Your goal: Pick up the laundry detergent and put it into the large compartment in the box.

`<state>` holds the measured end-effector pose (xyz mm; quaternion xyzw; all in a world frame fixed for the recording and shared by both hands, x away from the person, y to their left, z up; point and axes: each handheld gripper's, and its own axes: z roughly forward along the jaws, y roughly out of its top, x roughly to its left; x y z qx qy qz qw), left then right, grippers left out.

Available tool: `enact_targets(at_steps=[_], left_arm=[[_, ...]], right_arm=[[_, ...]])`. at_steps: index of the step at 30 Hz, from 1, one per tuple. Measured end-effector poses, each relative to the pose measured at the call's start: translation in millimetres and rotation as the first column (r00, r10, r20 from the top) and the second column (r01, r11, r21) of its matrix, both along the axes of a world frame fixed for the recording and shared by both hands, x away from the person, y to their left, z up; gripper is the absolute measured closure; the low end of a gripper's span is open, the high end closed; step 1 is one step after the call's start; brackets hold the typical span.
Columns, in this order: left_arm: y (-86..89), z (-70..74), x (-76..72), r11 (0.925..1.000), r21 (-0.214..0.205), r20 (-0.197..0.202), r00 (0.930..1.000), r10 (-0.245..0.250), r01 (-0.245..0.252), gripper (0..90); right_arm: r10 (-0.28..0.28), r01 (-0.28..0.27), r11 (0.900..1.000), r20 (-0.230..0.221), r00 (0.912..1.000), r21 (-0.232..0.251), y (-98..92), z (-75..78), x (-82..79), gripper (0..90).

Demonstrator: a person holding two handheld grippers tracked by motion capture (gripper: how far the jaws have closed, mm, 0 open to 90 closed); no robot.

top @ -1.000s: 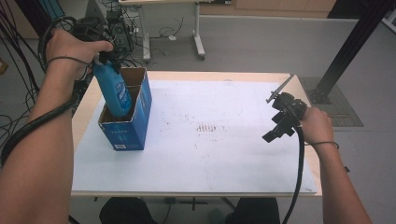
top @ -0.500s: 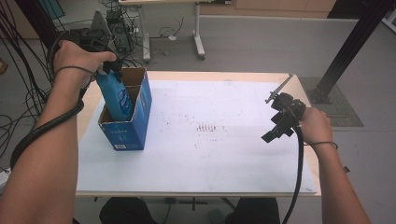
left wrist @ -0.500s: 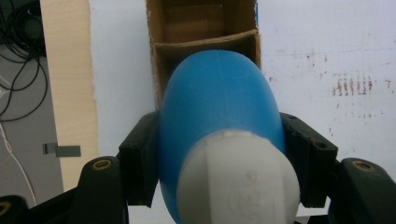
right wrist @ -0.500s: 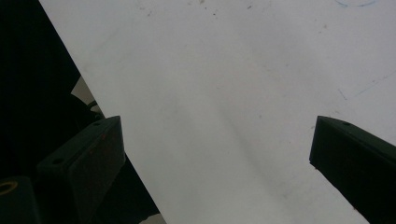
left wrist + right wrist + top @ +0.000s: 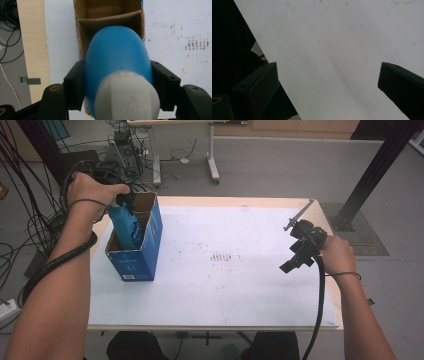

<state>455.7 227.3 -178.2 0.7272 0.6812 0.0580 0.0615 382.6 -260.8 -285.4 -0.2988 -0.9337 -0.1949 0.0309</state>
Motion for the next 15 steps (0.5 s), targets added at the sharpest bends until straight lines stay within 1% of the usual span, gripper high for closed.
enact_targets(at_steps=[7, 15], left_arm=[[-0.9, -11.1, 1.8, 1.0, 0.002, -0.006, 1.0, 0.0, 0.0, 37.8], [-0.5, -25.1, 2.7, 1.0, 0.006, -0.023, 0.9997, 0.005, -0.005, 37.8]], right_arm=[[-0.003, 0.003, 1.0, -0.004, 1.0, 0.007, -1.8, -2.7, 0.3, 3.1], [-0.001, 0.001, 1.0, -0.006, 1.0, 0.007, -2.2, -2.9, 0.1, 3.2]])
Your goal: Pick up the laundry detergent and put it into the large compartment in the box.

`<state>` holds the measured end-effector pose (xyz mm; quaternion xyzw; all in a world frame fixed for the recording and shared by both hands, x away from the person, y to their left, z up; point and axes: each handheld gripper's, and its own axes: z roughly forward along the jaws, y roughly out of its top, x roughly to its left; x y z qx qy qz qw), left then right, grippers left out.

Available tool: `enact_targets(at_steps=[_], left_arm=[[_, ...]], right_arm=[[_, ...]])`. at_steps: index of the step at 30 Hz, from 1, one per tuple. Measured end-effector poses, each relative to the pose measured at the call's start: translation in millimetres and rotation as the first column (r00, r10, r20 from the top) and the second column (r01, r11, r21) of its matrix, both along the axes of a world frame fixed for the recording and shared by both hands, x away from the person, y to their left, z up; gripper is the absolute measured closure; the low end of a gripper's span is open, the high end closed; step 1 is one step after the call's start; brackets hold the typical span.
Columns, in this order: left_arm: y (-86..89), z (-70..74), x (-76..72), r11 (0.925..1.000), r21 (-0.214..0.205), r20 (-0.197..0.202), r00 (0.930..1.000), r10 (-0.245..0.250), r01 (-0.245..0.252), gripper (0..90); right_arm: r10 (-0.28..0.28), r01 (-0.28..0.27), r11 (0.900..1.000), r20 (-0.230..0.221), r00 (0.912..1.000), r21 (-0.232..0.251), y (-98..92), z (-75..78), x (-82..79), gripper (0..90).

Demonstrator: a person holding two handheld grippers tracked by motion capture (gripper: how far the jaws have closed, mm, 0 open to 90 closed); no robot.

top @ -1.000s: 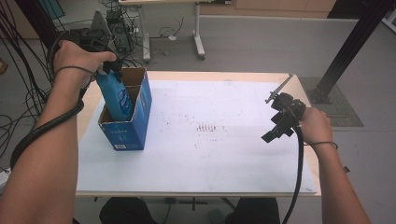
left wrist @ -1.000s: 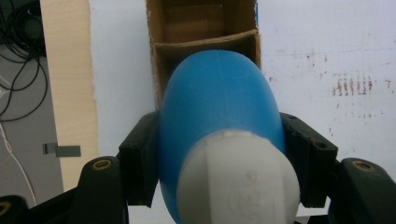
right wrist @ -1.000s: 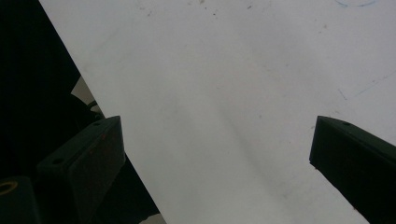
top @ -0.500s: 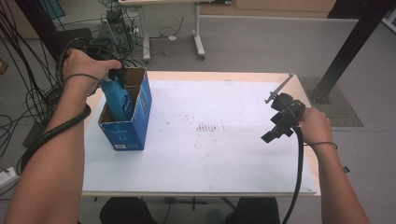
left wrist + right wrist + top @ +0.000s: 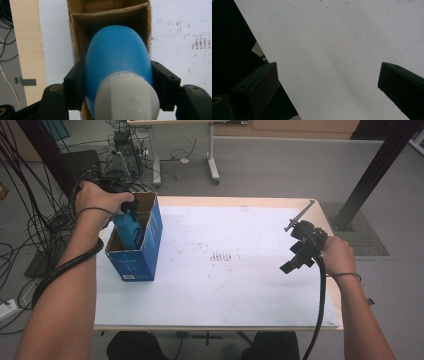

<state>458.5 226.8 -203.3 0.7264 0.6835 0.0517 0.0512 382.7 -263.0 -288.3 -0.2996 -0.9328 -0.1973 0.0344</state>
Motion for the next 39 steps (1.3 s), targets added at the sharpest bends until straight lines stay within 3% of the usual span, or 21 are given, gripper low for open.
enact_targets(at_steps=[20, 39], left_arm=[[-1.1, -36.7, 1.7, 1.0, 0.007, -0.049, 0.9988, 0.004, -0.004, 37.8], [-2.0, -52.0, 1.1, 1.0, 0.005, -0.067, 0.9977, 0.005, -0.005, 37.8]], right_arm=[[-0.007, 0.007, 1.0, -0.007, 0.9999, -0.007, -0.5, -4.5, -0.2, 3.1], [-0.007, 0.007, 0.9999, -0.005, 1.0, -0.011, -0.5, -3.7, -1.5, 3.1]])
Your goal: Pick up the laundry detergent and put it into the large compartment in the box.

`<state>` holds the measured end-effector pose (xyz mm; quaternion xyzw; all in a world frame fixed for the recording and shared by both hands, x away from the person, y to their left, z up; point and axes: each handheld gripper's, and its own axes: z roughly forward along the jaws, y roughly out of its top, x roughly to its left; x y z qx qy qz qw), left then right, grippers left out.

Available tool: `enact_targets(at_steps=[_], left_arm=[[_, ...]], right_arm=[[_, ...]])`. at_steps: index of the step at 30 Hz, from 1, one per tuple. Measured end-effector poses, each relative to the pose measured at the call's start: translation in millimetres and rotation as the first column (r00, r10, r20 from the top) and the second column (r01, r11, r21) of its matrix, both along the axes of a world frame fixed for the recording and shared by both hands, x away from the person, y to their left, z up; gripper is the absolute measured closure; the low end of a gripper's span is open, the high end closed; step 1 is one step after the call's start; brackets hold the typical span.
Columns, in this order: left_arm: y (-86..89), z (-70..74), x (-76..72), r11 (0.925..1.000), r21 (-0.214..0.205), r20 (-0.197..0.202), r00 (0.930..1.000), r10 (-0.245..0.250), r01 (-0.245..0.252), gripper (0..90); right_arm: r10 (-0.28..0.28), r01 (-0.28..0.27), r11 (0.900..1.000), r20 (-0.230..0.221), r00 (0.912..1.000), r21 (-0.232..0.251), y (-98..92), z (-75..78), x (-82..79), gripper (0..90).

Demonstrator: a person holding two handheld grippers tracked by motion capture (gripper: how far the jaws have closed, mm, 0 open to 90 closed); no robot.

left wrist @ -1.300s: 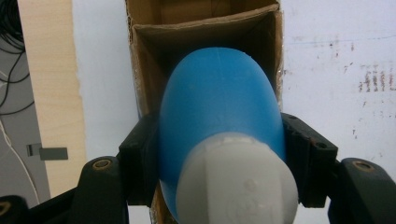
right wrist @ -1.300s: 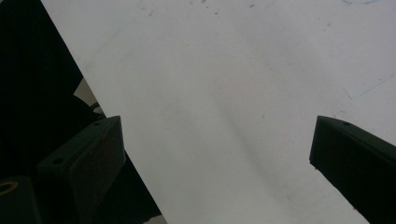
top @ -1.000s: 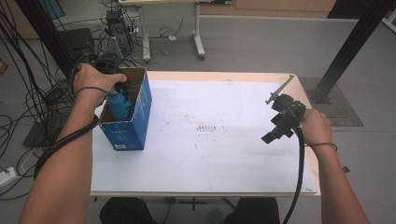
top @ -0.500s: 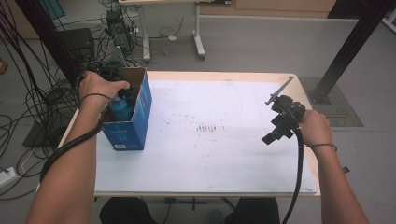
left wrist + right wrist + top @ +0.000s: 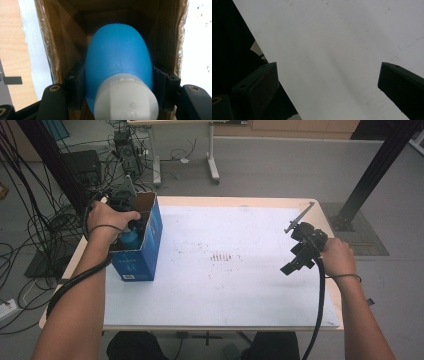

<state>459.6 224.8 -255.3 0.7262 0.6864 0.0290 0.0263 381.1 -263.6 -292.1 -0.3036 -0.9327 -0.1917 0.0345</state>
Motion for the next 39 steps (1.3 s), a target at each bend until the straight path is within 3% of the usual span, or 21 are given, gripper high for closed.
enact_targets(at_steps=[39], left_arm=[[-1.5, -1.7, 2.1, 0.9999, 0.008, -0.015, 0.9999, -0.006, 0.006, 37.7]], right_arm=[[0.004, -0.004, 1.0, 0.007, 1.0, 0.007, 1.5, -1.2, 1.8, 3.1]])
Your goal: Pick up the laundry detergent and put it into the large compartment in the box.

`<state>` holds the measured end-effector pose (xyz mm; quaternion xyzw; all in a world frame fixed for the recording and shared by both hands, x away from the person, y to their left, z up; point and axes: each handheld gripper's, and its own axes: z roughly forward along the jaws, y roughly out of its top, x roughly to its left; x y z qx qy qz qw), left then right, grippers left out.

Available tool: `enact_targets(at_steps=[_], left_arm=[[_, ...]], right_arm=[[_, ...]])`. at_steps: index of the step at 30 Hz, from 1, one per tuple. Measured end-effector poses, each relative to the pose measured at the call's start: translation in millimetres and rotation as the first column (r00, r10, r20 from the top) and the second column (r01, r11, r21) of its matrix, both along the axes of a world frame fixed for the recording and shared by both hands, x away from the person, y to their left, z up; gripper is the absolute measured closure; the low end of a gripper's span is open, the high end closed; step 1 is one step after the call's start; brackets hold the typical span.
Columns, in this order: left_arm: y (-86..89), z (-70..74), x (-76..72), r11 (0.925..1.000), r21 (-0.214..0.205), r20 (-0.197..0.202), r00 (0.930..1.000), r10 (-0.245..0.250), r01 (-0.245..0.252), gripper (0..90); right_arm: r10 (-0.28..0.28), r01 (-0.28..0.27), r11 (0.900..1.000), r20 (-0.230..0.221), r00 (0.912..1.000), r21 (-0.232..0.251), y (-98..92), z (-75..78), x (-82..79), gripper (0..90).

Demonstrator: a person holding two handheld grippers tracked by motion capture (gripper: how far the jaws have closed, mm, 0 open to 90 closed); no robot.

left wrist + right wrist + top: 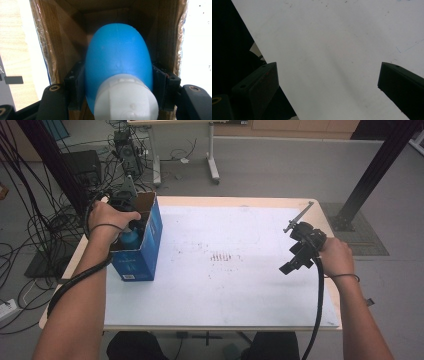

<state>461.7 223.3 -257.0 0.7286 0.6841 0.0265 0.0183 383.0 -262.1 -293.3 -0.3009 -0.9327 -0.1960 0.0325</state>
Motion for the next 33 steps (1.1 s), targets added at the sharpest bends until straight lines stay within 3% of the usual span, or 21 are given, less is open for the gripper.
enact_targets(at_steps=[33], left_arm=[[2.2, 0.0, 0.3, 0.9999, -0.009, -0.004, 1.0, 0.009, -0.009, 37.7]], right_arm=[[-0.001, 0.001, 1.0, 0.003, 1.0, 0.0, -0.7, 0.8, 0.2, 3.1]])
